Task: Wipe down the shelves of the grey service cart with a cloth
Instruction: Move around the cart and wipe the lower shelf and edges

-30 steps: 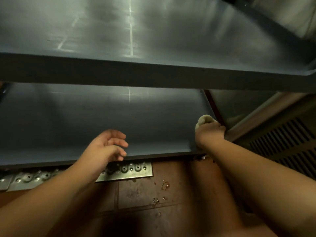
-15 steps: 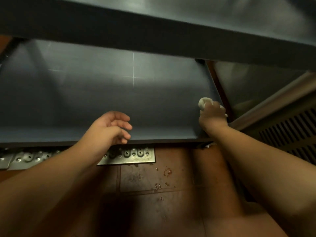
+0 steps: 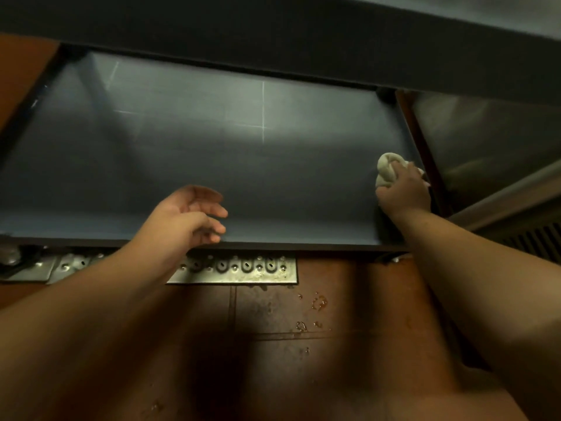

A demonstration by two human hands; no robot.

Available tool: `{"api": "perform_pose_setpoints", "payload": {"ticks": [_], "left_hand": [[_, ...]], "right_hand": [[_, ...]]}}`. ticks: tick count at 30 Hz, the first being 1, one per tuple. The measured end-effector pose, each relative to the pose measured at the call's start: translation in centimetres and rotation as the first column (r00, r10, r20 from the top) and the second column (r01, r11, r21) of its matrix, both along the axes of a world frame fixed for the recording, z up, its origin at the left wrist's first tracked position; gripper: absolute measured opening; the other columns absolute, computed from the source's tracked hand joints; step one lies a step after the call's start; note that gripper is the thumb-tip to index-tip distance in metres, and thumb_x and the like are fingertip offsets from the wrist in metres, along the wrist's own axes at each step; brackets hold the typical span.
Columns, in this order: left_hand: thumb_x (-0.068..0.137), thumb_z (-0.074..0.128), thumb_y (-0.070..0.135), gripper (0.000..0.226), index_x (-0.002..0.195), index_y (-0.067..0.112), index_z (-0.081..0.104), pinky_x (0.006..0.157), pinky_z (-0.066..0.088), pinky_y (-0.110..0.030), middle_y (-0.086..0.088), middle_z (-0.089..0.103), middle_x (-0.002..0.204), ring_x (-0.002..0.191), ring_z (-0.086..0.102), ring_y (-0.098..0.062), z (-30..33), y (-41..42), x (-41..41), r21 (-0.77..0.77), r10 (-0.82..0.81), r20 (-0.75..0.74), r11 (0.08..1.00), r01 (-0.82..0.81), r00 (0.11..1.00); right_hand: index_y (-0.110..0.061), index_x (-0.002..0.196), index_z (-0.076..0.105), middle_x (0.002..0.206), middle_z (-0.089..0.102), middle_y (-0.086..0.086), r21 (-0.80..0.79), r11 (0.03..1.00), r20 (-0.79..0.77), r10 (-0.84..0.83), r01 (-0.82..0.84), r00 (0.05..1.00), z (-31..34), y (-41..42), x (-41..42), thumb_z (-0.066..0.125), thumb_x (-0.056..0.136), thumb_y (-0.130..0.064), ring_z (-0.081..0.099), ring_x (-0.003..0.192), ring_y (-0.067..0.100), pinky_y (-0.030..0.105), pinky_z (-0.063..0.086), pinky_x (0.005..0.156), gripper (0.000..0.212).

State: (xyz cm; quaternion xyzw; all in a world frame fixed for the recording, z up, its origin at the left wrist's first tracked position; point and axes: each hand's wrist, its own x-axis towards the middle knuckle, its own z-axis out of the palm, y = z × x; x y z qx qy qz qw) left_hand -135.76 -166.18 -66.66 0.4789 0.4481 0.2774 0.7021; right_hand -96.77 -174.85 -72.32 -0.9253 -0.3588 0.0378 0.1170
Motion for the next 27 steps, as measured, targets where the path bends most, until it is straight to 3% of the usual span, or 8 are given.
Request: {"api": "perform_pose_setpoints", "payload": {"ticks": [5, 12, 16, 23, 27], "left_hand": [[0.080, 0.039, -0.022, 0.040, 0.094, 0.010, 0.058, 0.055, 0.052, -0.025, -0.009, 0.062, 0.082, 0.059, 0.061, -0.016, -0.5, 0.6, -2.1, -0.011, 0.009, -0.007, 1.000, -0.009, 1.000], [0.080, 0.040, -0.021, 0.040, 0.097, 0.010, 0.059, 0.058, 0.052, -0.027, -0.007, 0.064, 0.082, 0.060, 0.062, -0.016, 0.0, 1.8, -7.3, 0.005, 0.027, -0.024, 1.000, -0.027, 0.999], [0.081, 0.040, -0.021, 0.039, 0.097, 0.009, 0.059, 0.060, 0.051, -0.030, -0.008, 0.063, 0.082, 0.060, 0.062, -0.017, 0.4, 2.4, -10.4, 0.007, 0.050, -0.030, 0.999, -0.050, 0.998], [0.082, 0.040, -0.021, 0.038, 0.098, 0.008, 0.058, 0.058, 0.052, -0.028, -0.009, 0.062, 0.083, 0.063, 0.061, -0.019, 1.4, 3.6, -16.9, 0.006, 0.141, -0.039, 0.990, -0.141, 0.989], [0.081, 0.040, -0.021, 0.039, 0.096, 0.009, 0.059, 0.066, 0.050, -0.035, -0.010, 0.063, 0.083, 0.062, 0.060, -0.020, 1.3, 3.6, -20.2, -0.006, 0.181, -0.038, 0.983, -0.181, 0.983]], "right_hand": [[-0.018, 0.138, 0.051, 0.144, 0.044, 0.008, 0.105, 0.994, -0.024, -0.026, 0.029, 0.999, -0.3, 0.0, -1.2, 0.060, 0.087, -0.021, 0.041, 0.132, 0.034, 0.047, 0.039, 0.103, 0.052], [-0.009, 0.135, 0.052, 0.143, 0.044, 0.013, 0.080, 0.997, -0.011, 0.009, -0.008, 1.000, 0.2, 2.2, -5.2, 0.058, 0.086, -0.008, 0.041, 0.129, 0.036, 0.040, 0.035, 0.104, 0.049], [-0.007, 0.116, 0.056, 0.130, 0.049, 0.017, 0.087, 0.995, -0.020, 0.050, -0.048, 0.999, 0.0, 3.8, -8.5, 0.059, 0.083, -0.006, 0.047, 0.118, 0.039, 0.036, 0.036, 0.089, 0.033], [0.000, 0.111, 0.056, 0.128, 0.049, 0.022, 0.029, 0.982, 0.005, 0.185, -0.186, 0.983, -0.1, 8.2, -16.3, 0.060, 0.079, -0.008, 0.049, 0.112, 0.041, 0.042, 0.039, 0.092, 0.033], [-0.001, 0.109, 0.054, 0.127, 0.049, 0.022, 0.022, 0.970, -0.003, 0.241, -0.241, 0.971, -0.1, 10.8, -20.5, 0.061, 0.077, -0.009, 0.049, 0.111, 0.042, 0.043, 0.039, 0.092, 0.033]]}}
